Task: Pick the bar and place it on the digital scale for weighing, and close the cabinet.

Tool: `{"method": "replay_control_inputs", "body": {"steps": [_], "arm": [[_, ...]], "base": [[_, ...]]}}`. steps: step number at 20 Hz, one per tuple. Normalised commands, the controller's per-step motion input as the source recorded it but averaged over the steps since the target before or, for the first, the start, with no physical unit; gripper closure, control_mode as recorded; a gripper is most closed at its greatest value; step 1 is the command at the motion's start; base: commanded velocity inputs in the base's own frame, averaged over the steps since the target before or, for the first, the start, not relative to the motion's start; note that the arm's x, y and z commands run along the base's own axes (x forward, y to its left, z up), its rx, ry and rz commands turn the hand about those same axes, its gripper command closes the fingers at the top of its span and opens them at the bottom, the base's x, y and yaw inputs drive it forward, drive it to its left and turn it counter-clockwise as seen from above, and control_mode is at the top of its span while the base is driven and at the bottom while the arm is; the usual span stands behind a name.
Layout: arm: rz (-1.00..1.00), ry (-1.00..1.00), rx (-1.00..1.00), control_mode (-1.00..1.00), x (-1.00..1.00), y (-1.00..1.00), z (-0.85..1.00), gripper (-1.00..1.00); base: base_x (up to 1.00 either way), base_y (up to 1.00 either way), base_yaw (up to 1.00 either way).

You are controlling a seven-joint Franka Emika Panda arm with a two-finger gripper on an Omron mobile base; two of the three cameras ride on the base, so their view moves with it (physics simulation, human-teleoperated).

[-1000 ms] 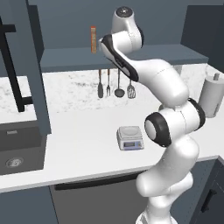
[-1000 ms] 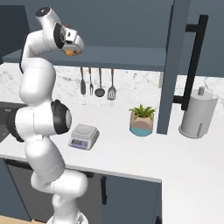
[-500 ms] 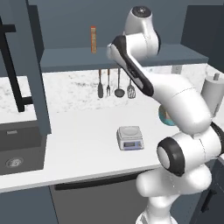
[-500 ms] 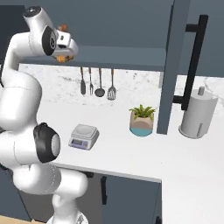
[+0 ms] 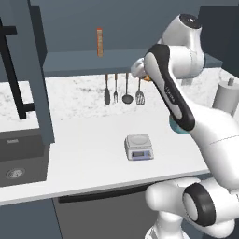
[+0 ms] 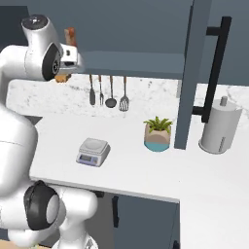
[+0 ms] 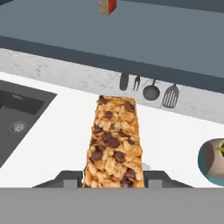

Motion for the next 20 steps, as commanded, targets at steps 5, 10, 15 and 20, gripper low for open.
{"method": "replay_control_inputs", "body": {"steps": [5,10,15,20], "arm": [[0.31,0.05,0.0,-1.0,-0.94,-0.43,-0.3,1.0],[0.35,0.07,0.0,-1.0,-0.3,-0.38,-0.68,1.0],[0.31,0.03,-0.01,-1.0,0.02,-0.28,-0.81,1.0],[0.26,0.0,-0.02,-1.0,0.15,-0.22,-0.77,1.0]], "base": [[0.0,0.0,0.0],[0.0,0.0,0.0],[0.0,0.0,0.0],[0.0,0.0,0.0]]}}
